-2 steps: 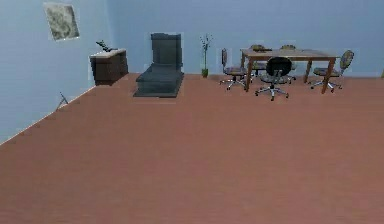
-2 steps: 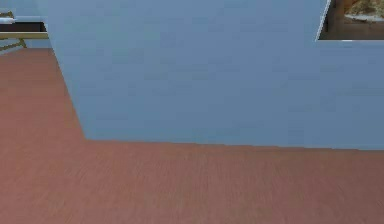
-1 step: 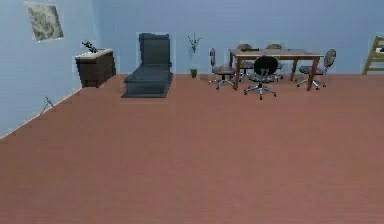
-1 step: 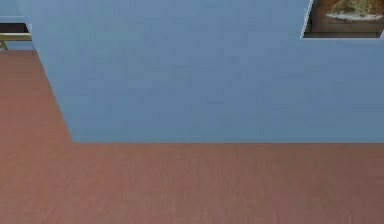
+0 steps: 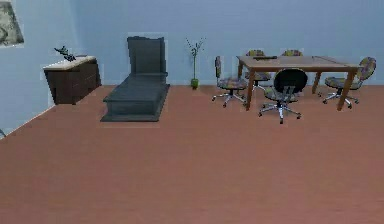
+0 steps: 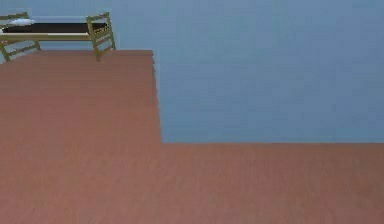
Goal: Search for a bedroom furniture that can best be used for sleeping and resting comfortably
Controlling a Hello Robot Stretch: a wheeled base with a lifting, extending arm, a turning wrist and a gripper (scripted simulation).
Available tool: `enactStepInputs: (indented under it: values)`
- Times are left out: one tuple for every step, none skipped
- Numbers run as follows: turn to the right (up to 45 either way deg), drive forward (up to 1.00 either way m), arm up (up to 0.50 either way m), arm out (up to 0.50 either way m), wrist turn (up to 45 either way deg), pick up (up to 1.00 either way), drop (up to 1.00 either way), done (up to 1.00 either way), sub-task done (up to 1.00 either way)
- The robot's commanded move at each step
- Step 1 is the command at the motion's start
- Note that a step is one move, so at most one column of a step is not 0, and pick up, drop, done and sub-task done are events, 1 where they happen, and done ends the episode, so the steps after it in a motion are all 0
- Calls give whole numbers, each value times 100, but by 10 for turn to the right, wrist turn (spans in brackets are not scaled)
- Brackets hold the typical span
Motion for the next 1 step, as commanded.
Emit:
enactStepInputs:
  values:
    - [0,100,0,0,0,0,0,0,0]
